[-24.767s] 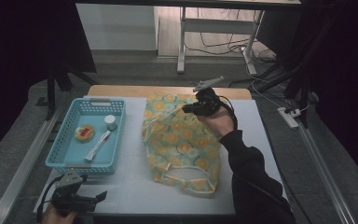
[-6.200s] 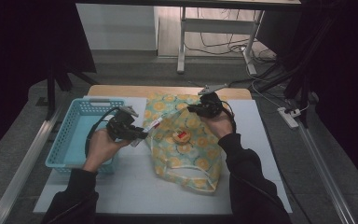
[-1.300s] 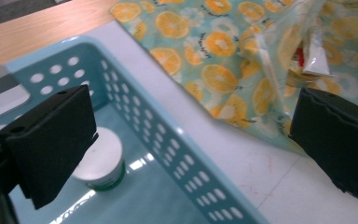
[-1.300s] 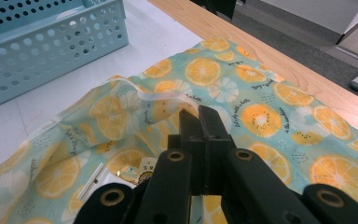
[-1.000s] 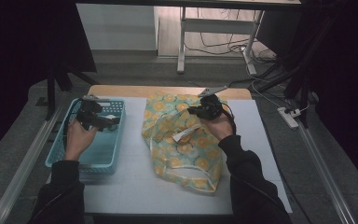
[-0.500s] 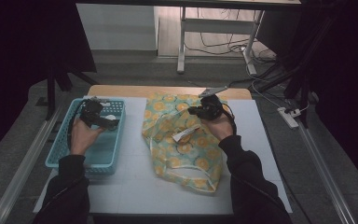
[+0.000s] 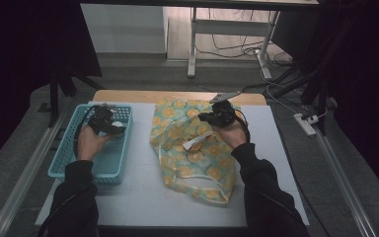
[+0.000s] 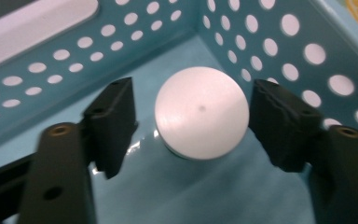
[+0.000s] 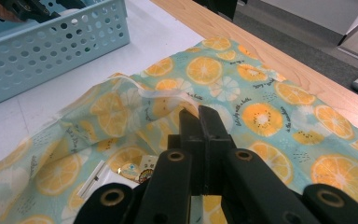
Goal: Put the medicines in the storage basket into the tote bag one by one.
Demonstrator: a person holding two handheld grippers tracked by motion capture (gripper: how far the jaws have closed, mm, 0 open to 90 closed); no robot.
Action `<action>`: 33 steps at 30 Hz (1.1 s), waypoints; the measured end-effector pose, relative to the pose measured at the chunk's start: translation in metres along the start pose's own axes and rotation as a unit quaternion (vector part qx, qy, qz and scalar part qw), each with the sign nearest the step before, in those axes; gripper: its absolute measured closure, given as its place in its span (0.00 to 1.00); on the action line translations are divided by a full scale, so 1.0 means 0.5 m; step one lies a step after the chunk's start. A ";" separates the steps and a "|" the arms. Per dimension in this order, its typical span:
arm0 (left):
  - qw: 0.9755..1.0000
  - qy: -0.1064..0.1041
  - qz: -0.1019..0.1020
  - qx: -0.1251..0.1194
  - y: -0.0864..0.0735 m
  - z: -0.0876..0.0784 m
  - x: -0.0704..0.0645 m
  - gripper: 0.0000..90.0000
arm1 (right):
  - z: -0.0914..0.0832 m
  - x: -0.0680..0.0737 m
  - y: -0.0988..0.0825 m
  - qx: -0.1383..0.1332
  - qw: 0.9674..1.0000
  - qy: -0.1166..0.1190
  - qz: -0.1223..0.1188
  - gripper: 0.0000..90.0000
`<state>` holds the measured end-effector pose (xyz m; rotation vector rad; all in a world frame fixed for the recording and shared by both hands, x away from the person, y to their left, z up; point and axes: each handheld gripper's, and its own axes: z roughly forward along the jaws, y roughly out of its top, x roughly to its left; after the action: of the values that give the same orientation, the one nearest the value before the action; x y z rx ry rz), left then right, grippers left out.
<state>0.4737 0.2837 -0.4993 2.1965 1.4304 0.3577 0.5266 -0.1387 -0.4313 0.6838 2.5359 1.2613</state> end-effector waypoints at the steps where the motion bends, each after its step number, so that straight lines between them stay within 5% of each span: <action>1: 1.000 -0.004 -0.003 0.003 0.000 0.001 0.001 0.43 | 0.000 0.000 0.000 0.000 1.000 0.000 0.000 1.00; 6: 1.000 -0.008 -0.001 0.008 -0.001 -0.001 -0.001 0.55 | 0.000 0.001 -0.002 -0.002 1.000 0.001 -0.001 1.00; 21: 1.000 -0.009 -0.021 0.001 -0.005 -0.021 0.000 0.56 | 0.000 0.002 -0.001 -0.005 1.000 0.001 0.003 1.00; 33: 1.000 -0.012 -0.008 -0.020 0.003 -0.077 -0.014 0.56 | 0.001 0.002 0.001 -0.004 1.000 0.003 0.004 1.00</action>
<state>0.4541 0.2866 -0.4656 2.1490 1.4155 0.3509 0.5258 -0.1377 -0.4311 0.6906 2.5334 1.2768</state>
